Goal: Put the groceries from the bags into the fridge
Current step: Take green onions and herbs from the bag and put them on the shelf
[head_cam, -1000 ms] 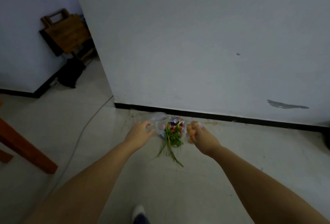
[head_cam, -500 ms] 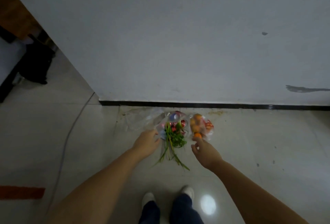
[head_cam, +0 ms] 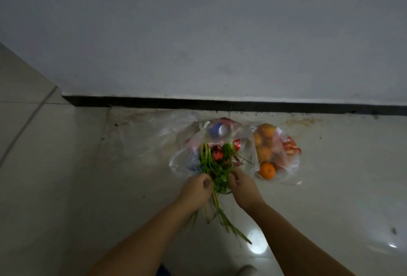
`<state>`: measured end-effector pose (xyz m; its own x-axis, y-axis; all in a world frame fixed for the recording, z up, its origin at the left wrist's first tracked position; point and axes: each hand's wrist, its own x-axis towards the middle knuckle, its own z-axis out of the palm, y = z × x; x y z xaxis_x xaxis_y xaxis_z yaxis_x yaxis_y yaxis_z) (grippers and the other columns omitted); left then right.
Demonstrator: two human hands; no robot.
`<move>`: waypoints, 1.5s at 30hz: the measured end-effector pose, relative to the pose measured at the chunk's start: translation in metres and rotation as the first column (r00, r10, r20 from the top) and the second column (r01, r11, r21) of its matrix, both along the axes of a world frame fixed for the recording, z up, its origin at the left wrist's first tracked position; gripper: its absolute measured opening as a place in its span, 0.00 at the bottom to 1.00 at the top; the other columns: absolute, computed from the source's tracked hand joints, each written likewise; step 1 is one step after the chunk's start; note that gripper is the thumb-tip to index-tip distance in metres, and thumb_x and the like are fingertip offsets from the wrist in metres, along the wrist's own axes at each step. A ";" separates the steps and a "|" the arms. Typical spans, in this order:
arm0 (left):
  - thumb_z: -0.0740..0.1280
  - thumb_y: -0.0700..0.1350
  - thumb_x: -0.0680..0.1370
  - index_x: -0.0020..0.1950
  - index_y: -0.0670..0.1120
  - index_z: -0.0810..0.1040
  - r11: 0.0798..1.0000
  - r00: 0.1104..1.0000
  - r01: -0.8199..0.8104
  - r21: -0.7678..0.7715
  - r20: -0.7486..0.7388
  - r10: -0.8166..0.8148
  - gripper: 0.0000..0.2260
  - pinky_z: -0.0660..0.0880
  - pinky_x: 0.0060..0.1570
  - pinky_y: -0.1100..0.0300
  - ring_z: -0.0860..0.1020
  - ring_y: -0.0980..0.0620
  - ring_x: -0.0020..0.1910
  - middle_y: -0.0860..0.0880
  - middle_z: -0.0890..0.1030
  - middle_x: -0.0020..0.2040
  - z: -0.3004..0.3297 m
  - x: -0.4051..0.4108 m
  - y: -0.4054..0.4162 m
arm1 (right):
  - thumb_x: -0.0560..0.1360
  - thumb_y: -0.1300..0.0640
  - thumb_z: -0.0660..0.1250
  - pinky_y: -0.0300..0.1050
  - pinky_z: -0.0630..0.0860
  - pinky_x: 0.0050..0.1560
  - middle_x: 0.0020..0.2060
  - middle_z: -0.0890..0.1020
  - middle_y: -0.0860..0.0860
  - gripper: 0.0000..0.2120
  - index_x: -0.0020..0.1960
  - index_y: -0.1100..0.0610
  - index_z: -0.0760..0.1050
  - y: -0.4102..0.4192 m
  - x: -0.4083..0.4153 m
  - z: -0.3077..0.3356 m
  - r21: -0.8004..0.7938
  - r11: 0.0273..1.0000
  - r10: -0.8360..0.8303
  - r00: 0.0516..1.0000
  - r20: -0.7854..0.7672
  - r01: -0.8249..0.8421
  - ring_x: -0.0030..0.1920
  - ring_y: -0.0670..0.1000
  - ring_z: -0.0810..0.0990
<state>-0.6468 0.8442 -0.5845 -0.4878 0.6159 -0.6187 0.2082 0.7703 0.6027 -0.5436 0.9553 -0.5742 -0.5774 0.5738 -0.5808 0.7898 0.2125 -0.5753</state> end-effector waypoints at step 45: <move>0.55 0.41 0.82 0.44 0.47 0.68 0.662 0.530 -0.737 -0.135 0.491 0.691 0.07 0.65 0.26 0.59 0.66 0.51 0.24 0.47 0.67 0.28 -0.081 -0.003 0.043 | 0.82 0.53 0.53 0.49 0.73 0.52 0.41 0.77 0.55 0.14 0.53 0.59 0.73 0.023 -0.041 -0.098 -0.313 0.695 -0.703 0.704 -0.106 0.647 0.43 0.53 0.76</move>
<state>-0.6502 0.8868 -0.6659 -0.4540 0.2503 -0.8551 -0.7097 0.4787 0.5169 -0.5845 0.9782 -0.6725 -0.2054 0.7165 -0.6667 0.5243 -0.4947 -0.6931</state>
